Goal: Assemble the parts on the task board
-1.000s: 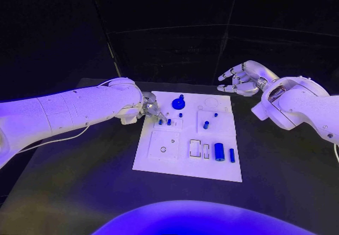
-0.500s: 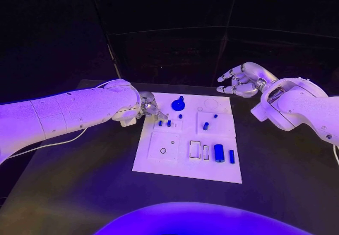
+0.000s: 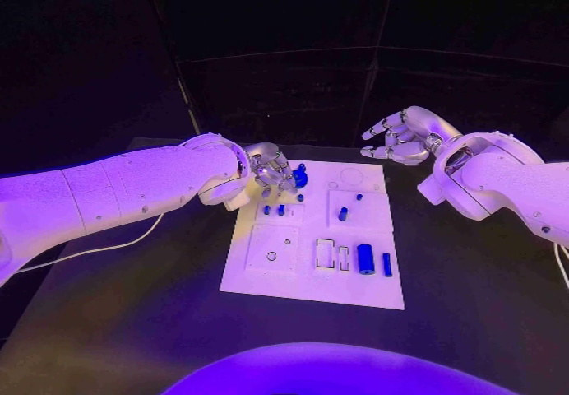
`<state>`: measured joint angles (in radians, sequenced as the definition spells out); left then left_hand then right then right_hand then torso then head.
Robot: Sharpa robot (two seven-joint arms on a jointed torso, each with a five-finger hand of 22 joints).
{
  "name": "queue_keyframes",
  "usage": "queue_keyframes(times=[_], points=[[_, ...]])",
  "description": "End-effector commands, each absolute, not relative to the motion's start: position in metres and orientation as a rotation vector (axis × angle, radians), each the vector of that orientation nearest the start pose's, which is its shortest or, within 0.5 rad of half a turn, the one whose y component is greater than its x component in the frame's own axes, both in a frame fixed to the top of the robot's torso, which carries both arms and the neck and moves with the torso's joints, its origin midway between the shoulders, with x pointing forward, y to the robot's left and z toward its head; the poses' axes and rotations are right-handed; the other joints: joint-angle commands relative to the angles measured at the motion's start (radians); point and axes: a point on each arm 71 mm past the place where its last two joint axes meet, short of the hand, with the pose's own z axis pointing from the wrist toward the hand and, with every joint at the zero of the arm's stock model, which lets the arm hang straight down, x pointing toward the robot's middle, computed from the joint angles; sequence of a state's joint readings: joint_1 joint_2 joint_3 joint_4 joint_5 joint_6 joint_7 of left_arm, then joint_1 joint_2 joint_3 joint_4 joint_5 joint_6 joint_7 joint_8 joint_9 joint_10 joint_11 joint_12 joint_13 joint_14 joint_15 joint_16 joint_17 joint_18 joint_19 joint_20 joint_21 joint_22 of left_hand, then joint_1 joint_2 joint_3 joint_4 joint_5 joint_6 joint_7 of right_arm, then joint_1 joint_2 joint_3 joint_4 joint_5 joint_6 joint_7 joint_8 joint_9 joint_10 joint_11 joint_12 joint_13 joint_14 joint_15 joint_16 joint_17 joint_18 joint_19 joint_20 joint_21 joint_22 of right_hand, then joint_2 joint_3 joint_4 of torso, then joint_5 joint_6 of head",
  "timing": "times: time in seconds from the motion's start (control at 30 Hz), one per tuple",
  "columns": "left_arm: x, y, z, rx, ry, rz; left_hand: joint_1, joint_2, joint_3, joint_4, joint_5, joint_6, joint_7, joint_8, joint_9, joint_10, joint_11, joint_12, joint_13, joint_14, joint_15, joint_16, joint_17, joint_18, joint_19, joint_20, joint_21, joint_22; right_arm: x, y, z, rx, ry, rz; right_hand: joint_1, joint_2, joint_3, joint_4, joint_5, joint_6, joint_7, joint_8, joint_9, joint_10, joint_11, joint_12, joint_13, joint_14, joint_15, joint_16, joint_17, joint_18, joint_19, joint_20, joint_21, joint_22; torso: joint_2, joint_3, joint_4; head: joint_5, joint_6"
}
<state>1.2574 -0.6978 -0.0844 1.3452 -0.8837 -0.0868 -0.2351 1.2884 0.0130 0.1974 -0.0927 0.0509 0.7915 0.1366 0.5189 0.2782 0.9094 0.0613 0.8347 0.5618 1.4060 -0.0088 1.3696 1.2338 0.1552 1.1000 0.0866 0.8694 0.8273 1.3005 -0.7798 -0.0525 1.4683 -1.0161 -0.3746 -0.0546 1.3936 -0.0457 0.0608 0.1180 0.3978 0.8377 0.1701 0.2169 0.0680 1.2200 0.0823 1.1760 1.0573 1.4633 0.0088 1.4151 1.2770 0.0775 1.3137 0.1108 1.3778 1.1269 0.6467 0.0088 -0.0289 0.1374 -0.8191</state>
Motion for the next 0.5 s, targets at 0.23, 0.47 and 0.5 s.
queue_keyframes(times=[0.23,0.47,0.5], points=[[0.524,0.161,-0.203,-0.083,1.853,-0.91,0.028,-0.037,0.069,-0.04,0.002,0.024,0.025,-0.113,-0.095,-0.052,0.034,-0.232,-0.209,-0.023,0.031,-0.021,-0.076,0.017,0.026,0.038,0.024,0.032,0.514,-0.185,-0.142,0.214,1.631,0.888,0.005,-0.003,0.002,0.005,0.003,-0.01,0.0,0.003,-0.001,-0.007,-0.003,-0.003,-0.001,0.045,-0.007,-0.003,0.0,0.015,-0.008,0.0,-0.007,0.0,0.001,0.0004,0.0008,-0.017,0.009],[0.529,0.157,-0.217,0.087,1.876,-0.784,0.013,-0.078,0.063,-0.047,0.0,0.032,0.028,-0.178,-0.142,-0.075,0.047,-0.322,-0.305,-0.026,0.04,-0.029,-0.117,0.017,0.035,0.047,0.019,0.031,0.514,-0.184,-0.142,0.213,1.632,0.89,0.005,-0.003,0.002,0.005,0.003,-0.01,0.0,0.003,-0.001,-0.007,-0.003,-0.003,-0.001,0.045,-0.007,-0.003,0.0,0.015,-0.008,0.0,-0.007,0.0,0.001,0.0004,-0.0011,-0.017,0.014],[0.53,0.157,-0.219,0.103,1.881,-0.768,0.014,-0.079,0.062,-0.049,0.0,0.034,0.028,-0.183,-0.146,-0.074,0.048,-0.325,-0.312,-0.026,0.04,-0.029,-0.119,0.017,0.037,0.047,0.021,0.033,0.514,-0.184,-0.142,0.213,1.632,0.89,0.007,-0.002,0.003,0.004,0.003,-0.01,0.0,0.004,-0.001,-0.006,-0.003,-0.002,0.0,0.045,-0.007,-0.002,0.001,0.015,-0.008,0.0,-0.006,0.0,0.0,0.0007,-0.0009,-0.017,0.013]])
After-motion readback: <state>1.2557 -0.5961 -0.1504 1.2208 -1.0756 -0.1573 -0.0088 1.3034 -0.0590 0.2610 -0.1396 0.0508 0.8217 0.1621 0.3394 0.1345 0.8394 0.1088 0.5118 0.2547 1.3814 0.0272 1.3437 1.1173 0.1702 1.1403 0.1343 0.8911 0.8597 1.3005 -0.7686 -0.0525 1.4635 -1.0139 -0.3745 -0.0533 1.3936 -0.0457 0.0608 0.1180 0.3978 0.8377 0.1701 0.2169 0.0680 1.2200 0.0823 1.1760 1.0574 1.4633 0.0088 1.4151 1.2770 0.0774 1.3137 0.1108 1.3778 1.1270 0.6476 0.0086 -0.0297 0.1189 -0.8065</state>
